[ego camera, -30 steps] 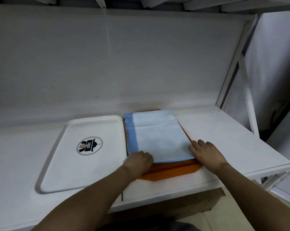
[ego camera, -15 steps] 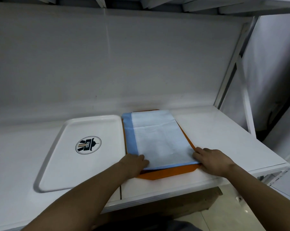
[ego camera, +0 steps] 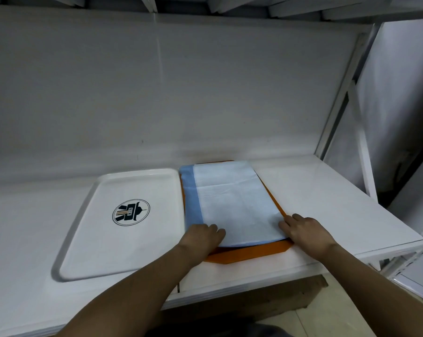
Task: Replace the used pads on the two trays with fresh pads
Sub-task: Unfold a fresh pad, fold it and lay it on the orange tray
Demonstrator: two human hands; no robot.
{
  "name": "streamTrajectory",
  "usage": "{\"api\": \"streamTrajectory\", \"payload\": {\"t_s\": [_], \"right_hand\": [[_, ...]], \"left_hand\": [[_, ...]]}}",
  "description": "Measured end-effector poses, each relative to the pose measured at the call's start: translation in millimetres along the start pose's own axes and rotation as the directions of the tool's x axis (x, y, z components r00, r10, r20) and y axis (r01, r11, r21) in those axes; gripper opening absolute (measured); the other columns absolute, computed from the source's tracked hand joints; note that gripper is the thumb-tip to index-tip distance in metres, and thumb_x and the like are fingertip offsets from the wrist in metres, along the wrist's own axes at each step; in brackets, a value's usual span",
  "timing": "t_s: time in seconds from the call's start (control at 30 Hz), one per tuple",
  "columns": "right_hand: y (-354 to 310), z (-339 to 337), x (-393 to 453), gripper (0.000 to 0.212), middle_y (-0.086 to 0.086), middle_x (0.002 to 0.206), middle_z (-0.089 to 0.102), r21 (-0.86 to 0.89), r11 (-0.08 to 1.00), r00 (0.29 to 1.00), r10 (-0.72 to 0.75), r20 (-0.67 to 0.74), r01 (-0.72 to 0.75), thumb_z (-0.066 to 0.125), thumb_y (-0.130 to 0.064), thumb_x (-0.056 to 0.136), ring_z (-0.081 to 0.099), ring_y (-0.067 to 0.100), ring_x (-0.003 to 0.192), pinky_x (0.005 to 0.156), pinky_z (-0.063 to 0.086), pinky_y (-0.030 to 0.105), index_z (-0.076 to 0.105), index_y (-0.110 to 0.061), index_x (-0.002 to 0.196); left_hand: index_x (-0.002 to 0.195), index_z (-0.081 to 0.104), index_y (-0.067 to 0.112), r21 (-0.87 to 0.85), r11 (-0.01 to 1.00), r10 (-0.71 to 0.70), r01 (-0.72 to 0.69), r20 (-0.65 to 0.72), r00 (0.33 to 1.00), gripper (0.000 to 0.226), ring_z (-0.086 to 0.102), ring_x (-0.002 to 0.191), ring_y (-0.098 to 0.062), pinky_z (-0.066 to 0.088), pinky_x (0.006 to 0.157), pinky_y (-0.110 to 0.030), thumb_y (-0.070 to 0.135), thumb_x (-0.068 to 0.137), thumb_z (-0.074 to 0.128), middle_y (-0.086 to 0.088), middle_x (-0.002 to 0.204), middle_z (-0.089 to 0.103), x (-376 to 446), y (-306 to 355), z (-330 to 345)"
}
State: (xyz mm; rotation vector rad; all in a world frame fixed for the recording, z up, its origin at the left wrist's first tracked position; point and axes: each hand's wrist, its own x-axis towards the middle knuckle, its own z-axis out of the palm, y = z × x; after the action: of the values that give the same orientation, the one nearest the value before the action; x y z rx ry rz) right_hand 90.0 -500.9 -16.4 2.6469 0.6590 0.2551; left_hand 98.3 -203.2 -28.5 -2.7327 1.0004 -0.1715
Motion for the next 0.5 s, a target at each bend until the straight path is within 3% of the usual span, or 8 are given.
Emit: {"api": "streamTrajectory", "payload": {"t_s": [0.17,0.23,0.3,0.37,0.43,0.5], "right_hand": [[-8,9,7,0.053,0.007,0.057,0.058,0.015,0.993,0.989,0.113,0.1,-0.115,0.092,-0.006,0.021,0.053,0.02,0.042,0.031,0.039,0.028,0.064,-0.012,0.066],[-10,1,5,0.047,0.012,0.081,0.064,-0.012,0.996,0.984,0.092,0.153,-0.092,0.089,-0.013,0.05,0.062,0.024,0.065,0.05,0.05,0.032,0.065,-0.01,0.091],[-7,-2,-1,0.041,0.012,0.122,0.055,0.02,0.997,0.973,0.063,0.223,-0.069,0.059,-0.021,0.09,0.056,0.025,0.105,0.084,0.048,0.033,0.047,-0.013,0.128],[-1,-3,-7,0.041,0.007,0.134,0.046,0.101,0.992,0.951,0.035,0.307,-0.069,0.044,-0.027,0.098,0.048,0.021,0.117,0.093,0.041,0.03,0.036,-0.017,0.137],[4,-7,-11,0.036,0.006,0.124,0.053,0.152,0.983,0.96,0.057,0.272,-0.102,0.046,-0.029,0.095,0.054,0.021,0.109,0.084,0.041,0.029,0.046,-0.017,0.129],[6,-3,-6,0.019,0.004,0.091,0.063,0.185,0.973,0.99,0.129,0.059,-0.138,0.056,-0.029,0.085,0.061,0.02,0.077,0.061,0.039,0.028,0.062,-0.016,0.097]], "left_hand": [[0.064,0.067,0.02,-0.001,1.0,0.016,-0.016,-0.02,1.0,0.049,0.045,0.031,-0.012,0.025,0.032,-0.013,0.016,0.022,0.091,0.003,0.049,0.05,-1,4,7],[0.068,0.066,0.02,-0.037,0.998,0.048,-0.05,-0.054,0.997,0.046,0.046,0.035,-0.011,0.028,0.032,-0.014,0.018,0.03,0.093,0.003,0.054,0.052,-1,1,15],[0.077,0.065,0.02,-0.105,0.99,0.092,-0.098,-0.056,0.994,0.037,0.054,0.047,-0.011,0.033,0.039,-0.015,0.018,0.05,0.09,0.002,0.066,0.057,-7,-3,9],[0.105,0.063,0.019,-0.262,0.961,0.1,-0.083,0.056,0.993,0.023,0.061,0.085,-0.017,0.045,0.064,-0.022,0.013,0.083,0.067,-0.003,0.099,0.061,-9,-11,2],[0.121,0.057,0.021,-0.405,0.913,0.075,0.053,0.294,0.953,0.029,0.053,0.11,-0.02,0.043,0.086,-0.029,0.014,0.094,0.048,-0.002,0.121,0.055,-12,-20,-8],[0.113,0.061,0.018,-0.469,0.864,-0.006,0.18,0.349,0.937,0.024,0.054,0.105,-0.018,0.042,0.084,-0.028,0.023,0.095,0.046,-0.001,0.118,0.059,-12,-19,-18]]}}
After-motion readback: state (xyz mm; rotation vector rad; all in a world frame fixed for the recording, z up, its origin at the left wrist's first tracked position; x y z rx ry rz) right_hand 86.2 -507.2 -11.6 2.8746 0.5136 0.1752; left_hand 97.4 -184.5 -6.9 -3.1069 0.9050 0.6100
